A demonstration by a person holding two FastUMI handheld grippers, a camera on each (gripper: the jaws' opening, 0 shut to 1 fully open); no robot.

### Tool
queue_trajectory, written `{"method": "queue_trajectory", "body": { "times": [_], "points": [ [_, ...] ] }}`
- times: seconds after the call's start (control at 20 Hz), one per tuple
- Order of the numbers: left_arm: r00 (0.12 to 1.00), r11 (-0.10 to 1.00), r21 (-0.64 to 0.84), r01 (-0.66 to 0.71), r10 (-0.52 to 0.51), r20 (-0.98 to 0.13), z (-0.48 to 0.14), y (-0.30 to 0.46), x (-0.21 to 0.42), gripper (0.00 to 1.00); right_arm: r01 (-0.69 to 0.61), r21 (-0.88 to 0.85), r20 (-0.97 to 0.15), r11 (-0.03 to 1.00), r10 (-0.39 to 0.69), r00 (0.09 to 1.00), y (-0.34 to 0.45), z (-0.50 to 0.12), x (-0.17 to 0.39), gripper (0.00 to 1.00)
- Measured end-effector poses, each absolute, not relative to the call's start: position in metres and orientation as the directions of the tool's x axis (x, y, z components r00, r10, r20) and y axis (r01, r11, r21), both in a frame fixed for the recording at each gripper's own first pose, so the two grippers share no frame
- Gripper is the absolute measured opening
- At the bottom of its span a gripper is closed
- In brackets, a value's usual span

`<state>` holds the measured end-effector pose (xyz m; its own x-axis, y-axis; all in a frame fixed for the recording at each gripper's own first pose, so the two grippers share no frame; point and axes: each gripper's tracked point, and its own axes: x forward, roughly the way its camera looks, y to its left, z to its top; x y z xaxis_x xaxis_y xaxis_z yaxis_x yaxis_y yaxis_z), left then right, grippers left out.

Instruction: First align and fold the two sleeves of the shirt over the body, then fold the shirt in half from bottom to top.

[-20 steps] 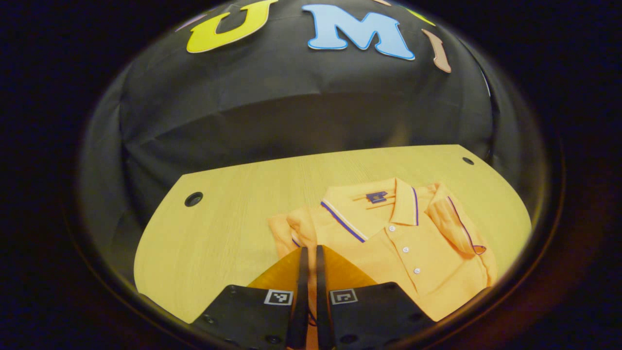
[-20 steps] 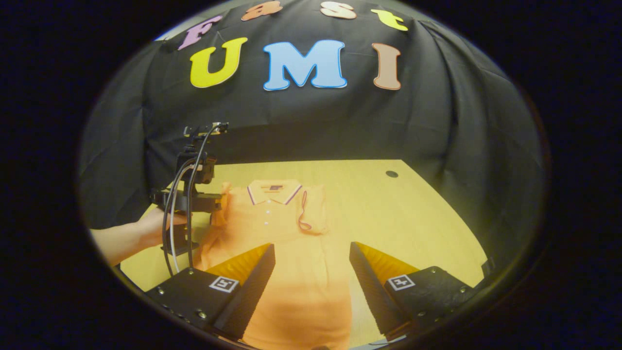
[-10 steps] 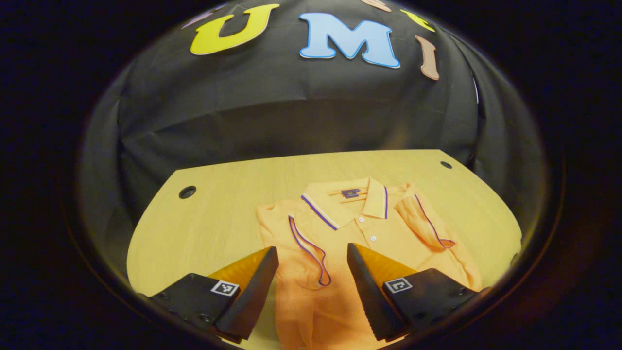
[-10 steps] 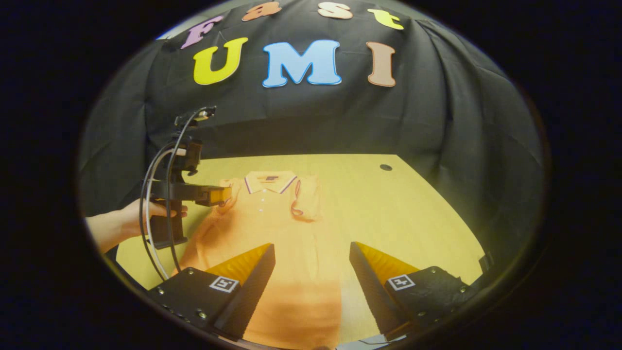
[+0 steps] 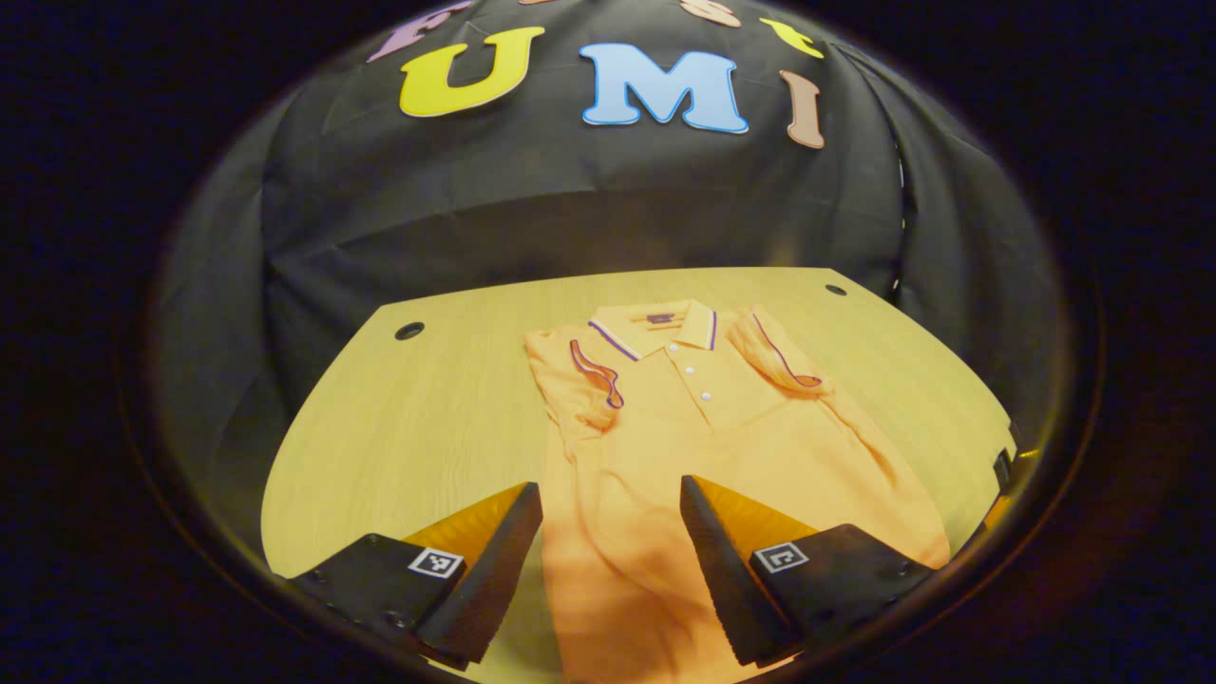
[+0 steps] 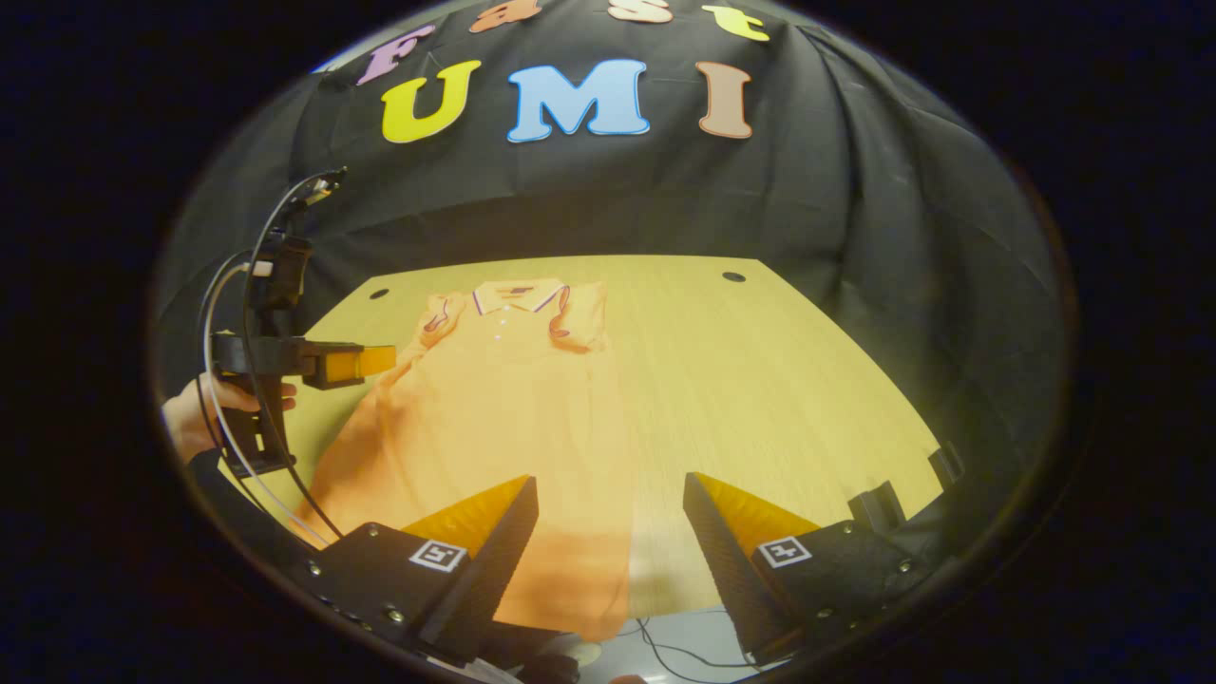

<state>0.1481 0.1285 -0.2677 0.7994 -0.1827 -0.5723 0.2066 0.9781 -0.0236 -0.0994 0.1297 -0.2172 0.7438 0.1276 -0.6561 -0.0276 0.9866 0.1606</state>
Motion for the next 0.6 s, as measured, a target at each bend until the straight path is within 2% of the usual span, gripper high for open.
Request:
{"method": "queue_trajectory", "body": {
  "times": [0.6],
  "points": [
    [0.756,0.982,-0.054,0.181,-0.174,-0.631,-0.299,0.167,-0.022,0.96,-0.126,0.187,-0.750,0.974,0.224,0.623,0.154,-0.274,-0.163,0.96]
  ]
}}
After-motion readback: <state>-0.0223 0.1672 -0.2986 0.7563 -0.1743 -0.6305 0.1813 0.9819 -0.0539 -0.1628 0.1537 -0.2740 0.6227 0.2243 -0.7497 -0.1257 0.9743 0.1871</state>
